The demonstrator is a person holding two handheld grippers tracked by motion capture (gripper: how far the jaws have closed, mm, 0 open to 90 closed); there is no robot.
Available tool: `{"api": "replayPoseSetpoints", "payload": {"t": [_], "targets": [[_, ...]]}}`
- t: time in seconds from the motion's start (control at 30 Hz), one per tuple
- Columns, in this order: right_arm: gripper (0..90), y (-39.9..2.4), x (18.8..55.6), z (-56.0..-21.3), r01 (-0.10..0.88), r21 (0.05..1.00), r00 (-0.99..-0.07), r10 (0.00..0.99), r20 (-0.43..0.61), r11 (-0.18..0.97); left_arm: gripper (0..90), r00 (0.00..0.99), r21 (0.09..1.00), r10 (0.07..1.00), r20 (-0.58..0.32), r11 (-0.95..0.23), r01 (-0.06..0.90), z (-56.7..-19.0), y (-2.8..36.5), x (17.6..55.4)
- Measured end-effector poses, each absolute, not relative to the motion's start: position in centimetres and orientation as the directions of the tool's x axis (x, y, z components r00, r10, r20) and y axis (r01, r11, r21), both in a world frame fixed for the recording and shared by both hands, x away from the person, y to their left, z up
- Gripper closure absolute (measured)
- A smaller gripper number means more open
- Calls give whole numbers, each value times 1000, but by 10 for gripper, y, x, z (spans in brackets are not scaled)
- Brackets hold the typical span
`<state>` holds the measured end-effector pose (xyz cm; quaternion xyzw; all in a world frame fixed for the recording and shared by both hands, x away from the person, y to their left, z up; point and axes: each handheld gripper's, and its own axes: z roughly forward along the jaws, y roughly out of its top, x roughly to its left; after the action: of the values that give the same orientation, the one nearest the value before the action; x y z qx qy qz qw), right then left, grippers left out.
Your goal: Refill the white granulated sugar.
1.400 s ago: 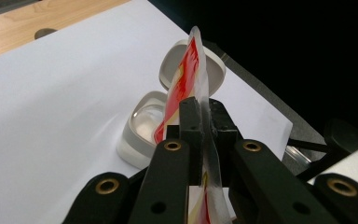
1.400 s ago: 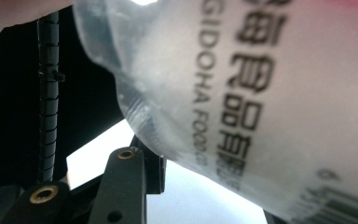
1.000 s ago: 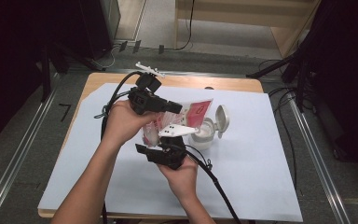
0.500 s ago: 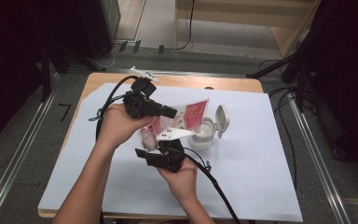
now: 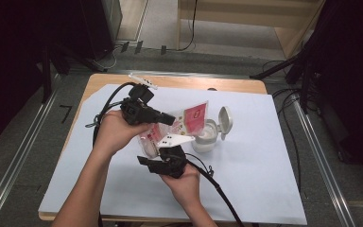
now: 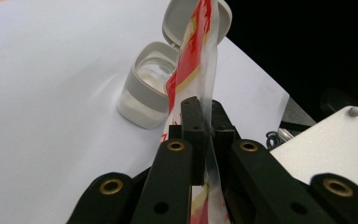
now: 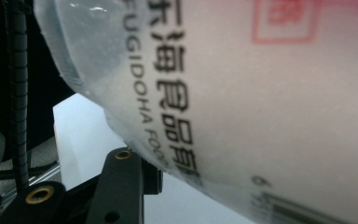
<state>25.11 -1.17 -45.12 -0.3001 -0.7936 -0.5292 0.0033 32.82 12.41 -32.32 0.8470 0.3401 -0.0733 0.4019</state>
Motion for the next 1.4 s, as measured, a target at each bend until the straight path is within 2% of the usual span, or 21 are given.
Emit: {"api": "replayPoseSetpoints", "payload": {"t": [0.6, 1.0, 1.4], "targets": [[608, -10, 246, -456, 459, 844, -838, 451, 307, 277, 900, 767, 642, 488, -417, -439, 628, -326, 141, 323], [610, -15, 250, -454, 454, 848, -824, 492, 282, 274, 900, 778, 670, 454, -434, -415, 616, -323, 150, 321], [608, -28, 256, -457, 484, 845, -789, 531, 308, 228, 900, 772, 666, 463, -435, -413, 622, -326, 152, 321]]}}
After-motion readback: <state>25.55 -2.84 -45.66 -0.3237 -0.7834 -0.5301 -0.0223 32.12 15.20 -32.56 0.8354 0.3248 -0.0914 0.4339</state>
